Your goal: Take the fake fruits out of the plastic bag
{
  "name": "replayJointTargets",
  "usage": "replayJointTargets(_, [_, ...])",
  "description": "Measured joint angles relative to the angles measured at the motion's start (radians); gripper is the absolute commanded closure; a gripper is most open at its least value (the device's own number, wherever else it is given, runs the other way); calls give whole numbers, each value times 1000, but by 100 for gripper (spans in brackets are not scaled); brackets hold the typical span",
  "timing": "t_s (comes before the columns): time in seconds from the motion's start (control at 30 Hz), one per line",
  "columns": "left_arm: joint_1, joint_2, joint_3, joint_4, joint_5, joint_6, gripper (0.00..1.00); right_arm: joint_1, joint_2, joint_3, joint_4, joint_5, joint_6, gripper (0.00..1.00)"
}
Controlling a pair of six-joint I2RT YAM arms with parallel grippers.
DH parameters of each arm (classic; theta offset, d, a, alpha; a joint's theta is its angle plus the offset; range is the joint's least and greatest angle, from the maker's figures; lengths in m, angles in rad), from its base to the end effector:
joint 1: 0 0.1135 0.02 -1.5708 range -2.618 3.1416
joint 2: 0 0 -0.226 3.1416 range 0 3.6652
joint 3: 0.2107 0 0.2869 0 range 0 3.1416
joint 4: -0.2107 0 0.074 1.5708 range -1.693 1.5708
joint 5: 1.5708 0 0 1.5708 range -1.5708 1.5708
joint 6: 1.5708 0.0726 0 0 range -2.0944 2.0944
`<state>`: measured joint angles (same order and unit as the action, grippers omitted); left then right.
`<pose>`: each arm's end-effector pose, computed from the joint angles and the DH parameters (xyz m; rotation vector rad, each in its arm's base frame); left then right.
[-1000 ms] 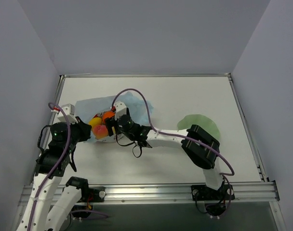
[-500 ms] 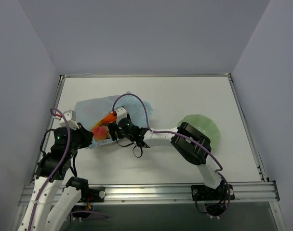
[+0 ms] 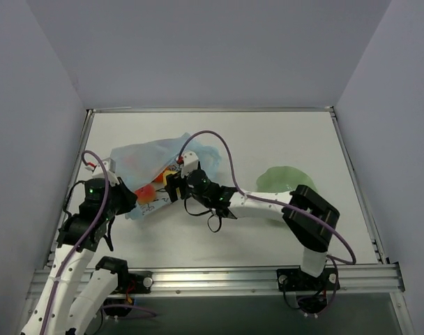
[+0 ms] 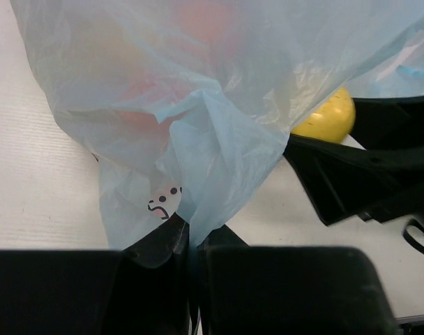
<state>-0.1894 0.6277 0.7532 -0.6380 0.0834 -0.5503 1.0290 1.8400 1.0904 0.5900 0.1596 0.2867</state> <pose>0.2301 -0.0503 0.2691 -0.3305 2.1004 -0.5320 0.2523 0.3969 0.1610 -0.5377 1.7192 0.8223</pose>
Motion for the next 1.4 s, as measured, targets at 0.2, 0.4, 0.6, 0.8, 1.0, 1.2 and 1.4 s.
replayJointTargets(0.2, [28, -28, 0, 11, 24, -1, 98, 0, -233, -157, 20, 1, 18, 74])
replayJointTargets(0.4, [30, -57, 0, 17, 35, -2, 98, -6, -517, -351, -49, 72, 30, 85])
replayJointTargets(0.6, [34, -71, -9, 24, 49, -3, 98, -172, -909, -549, -233, 367, 180, 83])
replayJointTargets(0.8, [34, -77, -10, 25, 51, -3, 98, -291, -1075, -642, -414, 549, 330, 79])
replayJointTargets(1.0, [34, -79, -10, 25, 51, -4, 98, -495, -950, -645, -468, 507, 394, 23])
replayJointTargets(1.2, [34, -81, -10, 26, 52, -4, 97, -510, -952, -645, -489, 487, 381, 11])
replayJointTargets(1.4, [36, -80, -10, 25, 74, 2, 94, -510, -995, -631, -491, 438, 324, 32])
